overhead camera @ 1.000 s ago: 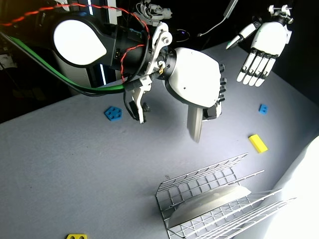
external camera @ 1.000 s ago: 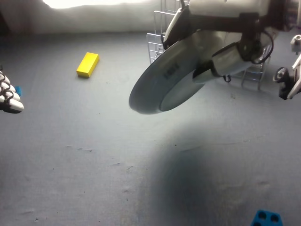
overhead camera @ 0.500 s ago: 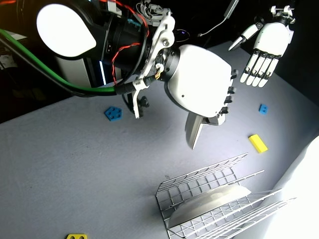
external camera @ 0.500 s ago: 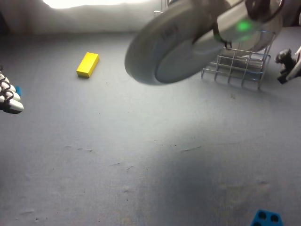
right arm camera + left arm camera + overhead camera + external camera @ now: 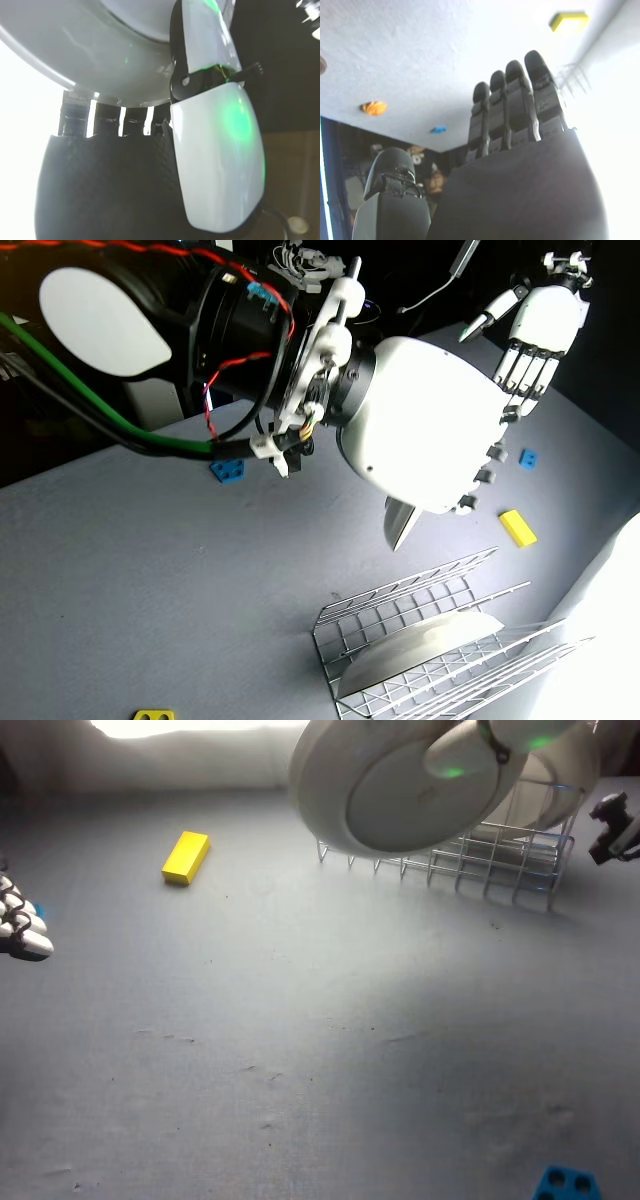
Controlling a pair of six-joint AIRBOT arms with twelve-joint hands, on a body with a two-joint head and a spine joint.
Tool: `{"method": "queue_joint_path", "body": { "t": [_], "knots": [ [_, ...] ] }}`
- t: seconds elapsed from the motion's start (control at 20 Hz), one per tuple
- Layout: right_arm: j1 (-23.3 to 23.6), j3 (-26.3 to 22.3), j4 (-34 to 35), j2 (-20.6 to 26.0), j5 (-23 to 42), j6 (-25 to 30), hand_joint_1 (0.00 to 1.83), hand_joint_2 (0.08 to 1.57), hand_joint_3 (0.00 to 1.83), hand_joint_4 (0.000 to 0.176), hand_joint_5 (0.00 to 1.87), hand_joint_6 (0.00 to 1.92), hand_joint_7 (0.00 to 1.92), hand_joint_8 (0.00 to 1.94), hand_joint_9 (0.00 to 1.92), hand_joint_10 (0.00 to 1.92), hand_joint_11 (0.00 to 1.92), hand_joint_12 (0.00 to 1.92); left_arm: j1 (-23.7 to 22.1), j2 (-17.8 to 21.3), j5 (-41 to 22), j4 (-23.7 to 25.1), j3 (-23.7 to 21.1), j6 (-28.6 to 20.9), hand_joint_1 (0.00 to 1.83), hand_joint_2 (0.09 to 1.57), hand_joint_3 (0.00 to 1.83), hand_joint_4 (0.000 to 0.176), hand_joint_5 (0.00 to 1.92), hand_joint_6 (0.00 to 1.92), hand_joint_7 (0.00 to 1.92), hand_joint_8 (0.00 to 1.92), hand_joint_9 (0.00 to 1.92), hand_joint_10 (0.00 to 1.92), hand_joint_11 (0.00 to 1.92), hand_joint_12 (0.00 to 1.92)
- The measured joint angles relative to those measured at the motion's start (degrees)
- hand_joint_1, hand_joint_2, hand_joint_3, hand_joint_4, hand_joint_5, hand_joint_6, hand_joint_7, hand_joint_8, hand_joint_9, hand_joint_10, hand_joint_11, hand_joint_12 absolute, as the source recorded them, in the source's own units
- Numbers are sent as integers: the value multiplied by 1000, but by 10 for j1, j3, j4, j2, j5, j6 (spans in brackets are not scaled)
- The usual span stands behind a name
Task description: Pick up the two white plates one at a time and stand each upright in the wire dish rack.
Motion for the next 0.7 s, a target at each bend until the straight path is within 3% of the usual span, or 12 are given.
{"method": "queue_joint_path", "body": {
  "t": [0.15, 0.45, 0.5, 0.55, 0.7],
  "knots": [
    [0, 22, 19, -7, 14, 0, 1376, 1105, 0, 0, 945, 1052, 1031, 835, 914, 1144, 782, 1117, 5, -2, 0, 3, 9, -5, 0, 1106, 0, 0, 195, 2, 206, 1, 180, 2, 0, 437],
    [0, 56, 28, -31, 57, -2, 1375, 1105, 1, 0, 938, 1064, 1019, 849, 925, 1134, 788, 1113, 0, -9, -6, 5, 11, -8, 0, 1098, 0, 0, 227, 7, 243, 7, 215, 7, 0, 512],
    [0, 69, 35, -43, 60, -3, 1375, 1106, 0, 0, 935, 1071, 1011, 858, 929, 1132, 794, 1114, -7, -13, -4, 5, 12, -9, 0, 1102, 0, 0, 192, 3, 204, 1, 183, 1, 0, 437],
    [-1, 80, 42, -52, 61, -5, 1375, 1106, 0, 0, 935, 1073, 1004, 865, 936, 1124, 802, 1115, -8, -13, -2, 4, 11, -8, 0, 1110, 2, 0, 216, 4, 226, 3, 205, 4, 0, 507],
    [-14, 117, 73, -80, 70, -21, 1375, 1107, 1, 0, 929, 1080, 1008, 864, 931, 1131, 808, 1110, -11, -13, -1, 14, 9, -9, 0, 1110, 0, 0, 201, 1, 219, 1, 196, 1, 0, 480]
  ]
}}
